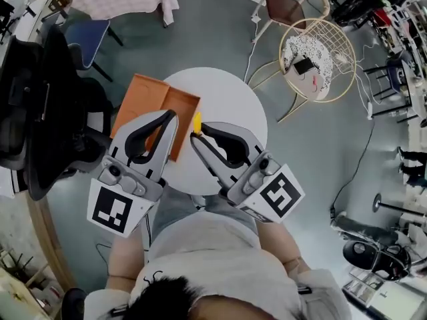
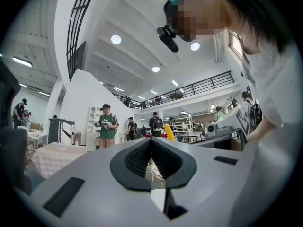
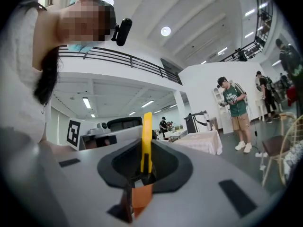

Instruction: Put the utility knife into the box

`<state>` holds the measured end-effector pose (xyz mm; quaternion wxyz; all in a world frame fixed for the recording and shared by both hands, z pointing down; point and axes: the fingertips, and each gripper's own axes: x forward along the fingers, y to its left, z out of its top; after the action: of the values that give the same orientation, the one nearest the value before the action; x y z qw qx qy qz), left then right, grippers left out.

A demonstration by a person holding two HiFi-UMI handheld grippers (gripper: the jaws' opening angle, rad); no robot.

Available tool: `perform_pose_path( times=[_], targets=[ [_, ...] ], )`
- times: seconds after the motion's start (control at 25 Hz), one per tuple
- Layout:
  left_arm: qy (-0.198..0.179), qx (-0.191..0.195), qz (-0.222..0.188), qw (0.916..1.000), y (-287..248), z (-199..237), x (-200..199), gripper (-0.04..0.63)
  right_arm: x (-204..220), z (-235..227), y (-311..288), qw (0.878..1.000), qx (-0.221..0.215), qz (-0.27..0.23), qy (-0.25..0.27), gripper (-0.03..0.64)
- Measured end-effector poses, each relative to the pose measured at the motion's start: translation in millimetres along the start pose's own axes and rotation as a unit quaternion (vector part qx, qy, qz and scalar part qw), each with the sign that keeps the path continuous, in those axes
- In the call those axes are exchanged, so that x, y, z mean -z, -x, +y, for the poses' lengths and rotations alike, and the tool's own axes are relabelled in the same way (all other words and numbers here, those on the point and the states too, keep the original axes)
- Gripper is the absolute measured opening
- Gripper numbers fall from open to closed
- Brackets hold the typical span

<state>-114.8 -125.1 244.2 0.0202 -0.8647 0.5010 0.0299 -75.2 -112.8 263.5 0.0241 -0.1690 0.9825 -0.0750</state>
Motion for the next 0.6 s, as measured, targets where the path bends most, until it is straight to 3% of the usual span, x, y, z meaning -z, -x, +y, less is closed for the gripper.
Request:
perform_pose_path(
  times=[0.6],
  targets=[
    [0.026,0.090,0.006,0.9956,23,45,17,0.009,31,5,-46,0.994,0.108,0.024,-0.004,0.067]
  ],
)
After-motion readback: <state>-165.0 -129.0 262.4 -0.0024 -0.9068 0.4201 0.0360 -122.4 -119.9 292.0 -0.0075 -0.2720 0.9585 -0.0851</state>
